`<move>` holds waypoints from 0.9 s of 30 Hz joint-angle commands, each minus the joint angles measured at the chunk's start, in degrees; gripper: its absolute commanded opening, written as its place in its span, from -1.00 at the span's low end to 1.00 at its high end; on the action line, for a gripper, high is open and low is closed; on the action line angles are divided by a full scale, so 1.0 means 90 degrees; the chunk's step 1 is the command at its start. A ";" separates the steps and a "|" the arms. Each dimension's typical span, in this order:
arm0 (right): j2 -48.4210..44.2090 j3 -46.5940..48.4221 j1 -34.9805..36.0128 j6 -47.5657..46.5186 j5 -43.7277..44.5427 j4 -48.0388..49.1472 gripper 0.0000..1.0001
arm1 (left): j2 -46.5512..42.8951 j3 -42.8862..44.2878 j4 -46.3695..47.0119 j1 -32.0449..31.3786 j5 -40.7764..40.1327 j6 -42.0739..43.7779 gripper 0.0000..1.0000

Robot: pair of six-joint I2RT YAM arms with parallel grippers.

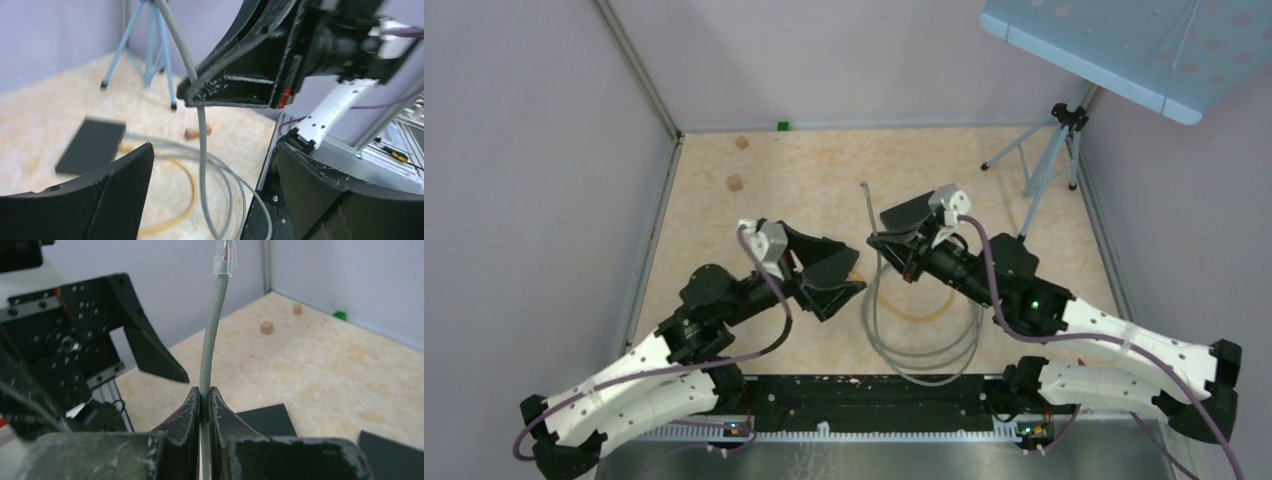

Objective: Insert the plug into the switch port
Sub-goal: Adjust the connector.

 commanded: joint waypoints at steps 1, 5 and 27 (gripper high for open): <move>-0.0672 0.0568 -0.0022 -0.1261 -0.2338 -0.1378 -1.00 | -0.0789 0.0131 0.0815 -0.0016 0.1343 0.1139 0.92; -0.0814 0.1002 -0.0029 -0.1369 -0.4367 -0.2139 -1.00 | -0.1033 0.0463 0.1117 -0.0016 0.2048 0.1893 0.90; -0.0846 0.0946 -0.0030 -0.1734 -0.5516 -0.1594 -1.00 | 0.0544 0.1679 0.1238 -0.0016 0.4756 0.2193 0.52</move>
